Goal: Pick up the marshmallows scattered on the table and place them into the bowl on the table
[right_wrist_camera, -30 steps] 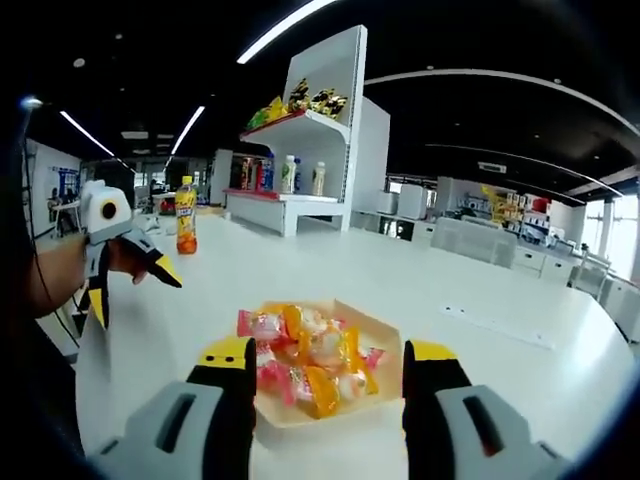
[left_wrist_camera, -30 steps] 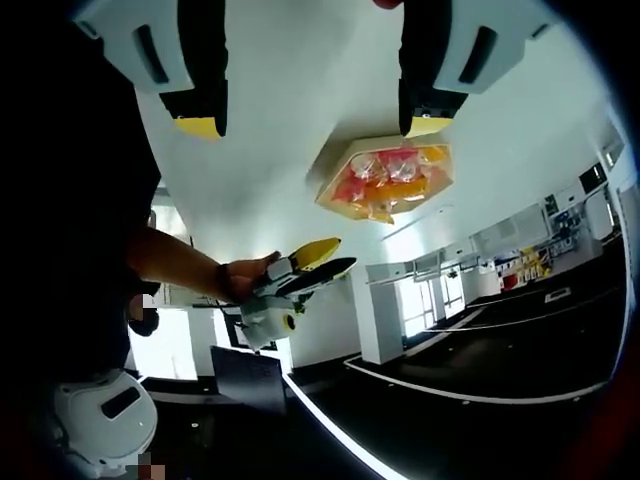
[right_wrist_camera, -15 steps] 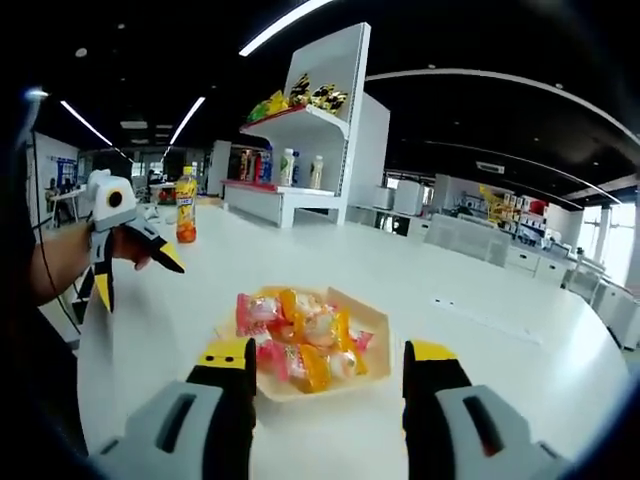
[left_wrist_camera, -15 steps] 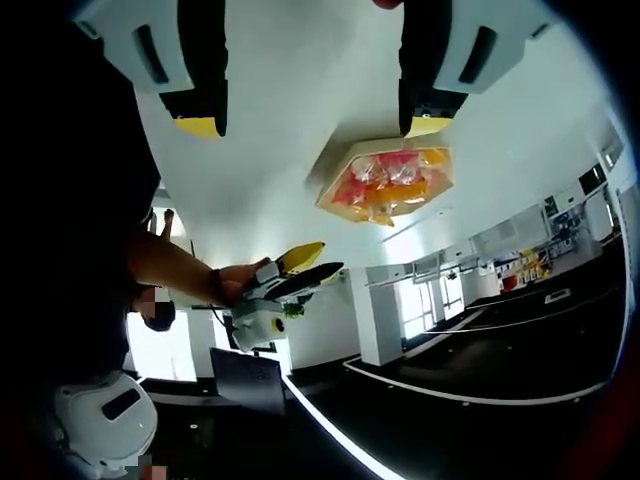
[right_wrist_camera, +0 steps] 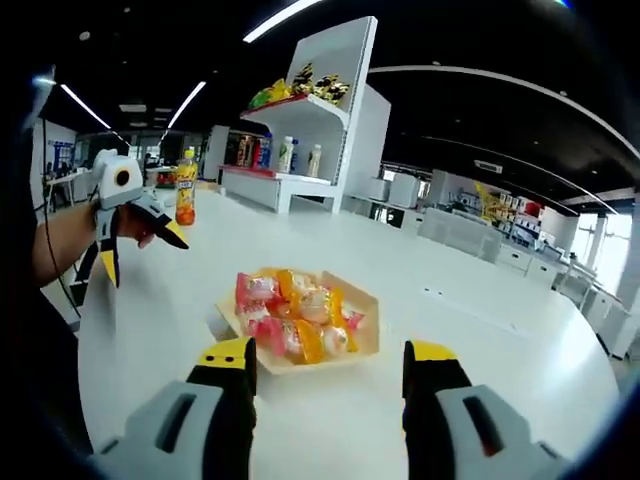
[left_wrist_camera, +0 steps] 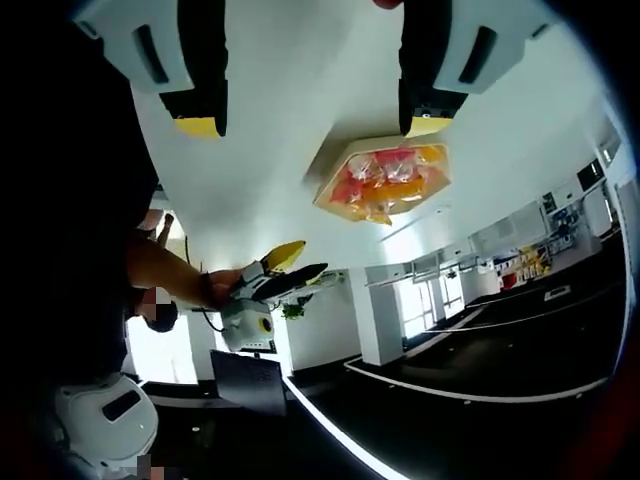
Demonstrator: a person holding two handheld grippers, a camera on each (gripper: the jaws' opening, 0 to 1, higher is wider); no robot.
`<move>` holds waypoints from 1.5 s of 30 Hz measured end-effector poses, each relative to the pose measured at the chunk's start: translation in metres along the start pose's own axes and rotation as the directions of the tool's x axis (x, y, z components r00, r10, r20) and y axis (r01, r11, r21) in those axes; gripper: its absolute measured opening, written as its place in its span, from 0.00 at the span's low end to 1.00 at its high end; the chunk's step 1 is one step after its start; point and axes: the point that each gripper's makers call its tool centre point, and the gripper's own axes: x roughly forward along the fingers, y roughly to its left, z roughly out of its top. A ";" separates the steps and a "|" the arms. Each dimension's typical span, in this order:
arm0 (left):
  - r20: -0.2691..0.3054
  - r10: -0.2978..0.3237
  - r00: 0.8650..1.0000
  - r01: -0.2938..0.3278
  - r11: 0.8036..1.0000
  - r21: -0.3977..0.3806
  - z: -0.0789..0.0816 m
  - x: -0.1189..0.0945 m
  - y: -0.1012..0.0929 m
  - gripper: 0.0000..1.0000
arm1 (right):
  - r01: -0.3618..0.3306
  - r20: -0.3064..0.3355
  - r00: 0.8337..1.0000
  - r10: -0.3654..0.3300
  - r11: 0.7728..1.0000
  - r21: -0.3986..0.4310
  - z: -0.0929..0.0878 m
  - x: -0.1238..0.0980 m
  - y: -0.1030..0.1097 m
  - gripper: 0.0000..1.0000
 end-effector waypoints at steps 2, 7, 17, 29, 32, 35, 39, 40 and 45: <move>0.005 0.000 1.000 0.000 1.000 0.004 0.003 0.001 0.000 0.68 | -0.005 -0.004 1.000 0.005 1.000 0.006 -0.001 -0.001 0.000 0.58; 0.003 0.000 1.000 0.000 1.000 0.010 0.004 0.000 0.000 0.68 | -0.015 -0.045 0.999 0.014 1.000 -0.008 -0.013 -0.005 -0.001 0.58; -0.028 0.005 1.000 -0.005 1.000 0.007 -0.004 -0.002 -0.001 0.68 | 0.001 -0.071 0.997 -0.003 1.000 -0.022 -0.020 -0.018 -0.007 0.58; -0.036 0.010 0.999 -0.010 1.000 0.013 -0.006 -0.003 0.001 0.68 | -0.052 -0.102 0.994 0.050 0.999 -0.014 -0.024 -0.039 0.001 0.58; -0.039 0.018 0.999 -0.017 1.000 0.014 -0.007 -0.004 0.002 0.68 | -0.054 -0.108 0.993 0.051 0.998 -0.022 -0.023 -0.043 0.001 0.58; -0.033 0.015 0.999 -0.015 1.000 0.009 -0.006 -0.004 0.002 0.68 | -0.058 -0.117 0.992 0.055 0.998 -0.022 -0.025 -0.045 0.003 0.58; -0.045 0.013 0.999 -0.012 1.000 0.017 -0.008 -0.004 -0.001 0.68 | -0.068 -0.140 0.988 0.063 0.997 -0.036 -0.030 -0.051 0.005 0.58; -0.048 0.013 0.999 -0.012 1.000 0.018 -0.008 -0.005 -0.001 0.68 | -0.070 -0.145 0.987 0.064 0.997 -0.038 -0.031 -0.052 0.005 0.58; -0.053 0.016 0.998 -0.015 1.000 0.025 -0.008 -0.006 -0.001 0.68 | -0.081 -0.166 0.984 0.072 0.995 -0.053 -0.035 -0.058 0.006 0.58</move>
